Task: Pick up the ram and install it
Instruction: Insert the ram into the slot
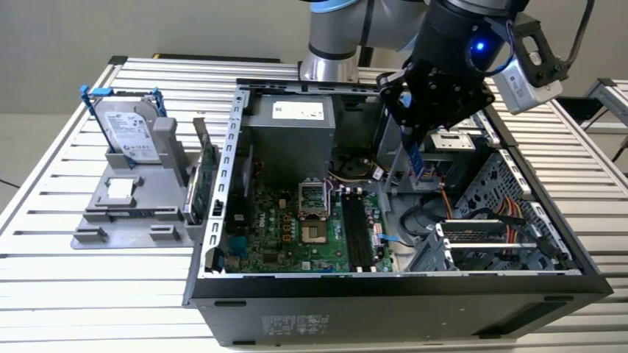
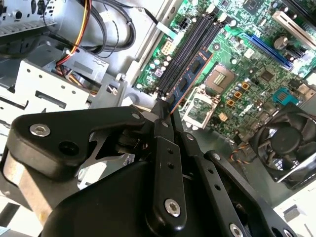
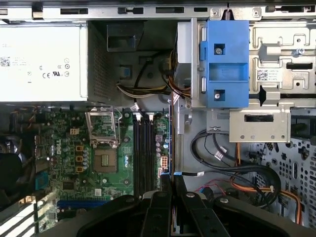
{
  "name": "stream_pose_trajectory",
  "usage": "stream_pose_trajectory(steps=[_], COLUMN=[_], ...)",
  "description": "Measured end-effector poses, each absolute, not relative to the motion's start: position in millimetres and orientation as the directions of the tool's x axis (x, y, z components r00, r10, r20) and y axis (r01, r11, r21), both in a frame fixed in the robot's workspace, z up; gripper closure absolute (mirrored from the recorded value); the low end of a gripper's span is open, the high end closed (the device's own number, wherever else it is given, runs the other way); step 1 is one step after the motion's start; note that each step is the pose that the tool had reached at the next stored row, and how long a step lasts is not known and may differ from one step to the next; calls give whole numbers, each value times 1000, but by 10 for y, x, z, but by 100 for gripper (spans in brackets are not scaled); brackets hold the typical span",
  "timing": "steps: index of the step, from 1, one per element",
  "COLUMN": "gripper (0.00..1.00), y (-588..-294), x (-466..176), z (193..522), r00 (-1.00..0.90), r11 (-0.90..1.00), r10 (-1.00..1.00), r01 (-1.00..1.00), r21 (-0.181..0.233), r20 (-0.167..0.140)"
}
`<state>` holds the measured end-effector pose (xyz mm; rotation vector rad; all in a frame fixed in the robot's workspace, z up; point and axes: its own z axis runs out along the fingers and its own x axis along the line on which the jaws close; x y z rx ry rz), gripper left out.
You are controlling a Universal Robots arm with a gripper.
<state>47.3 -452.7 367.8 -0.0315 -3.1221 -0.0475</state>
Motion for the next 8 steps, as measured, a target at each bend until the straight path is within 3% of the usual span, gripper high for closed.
stream_pose_trajectory(steps=[8], gripper=[100], y=[-4528], x=[473], z=[3655], r00=[-1000], r11=[999], r10=[20], r01=[21], r21=[30], r20=[19])
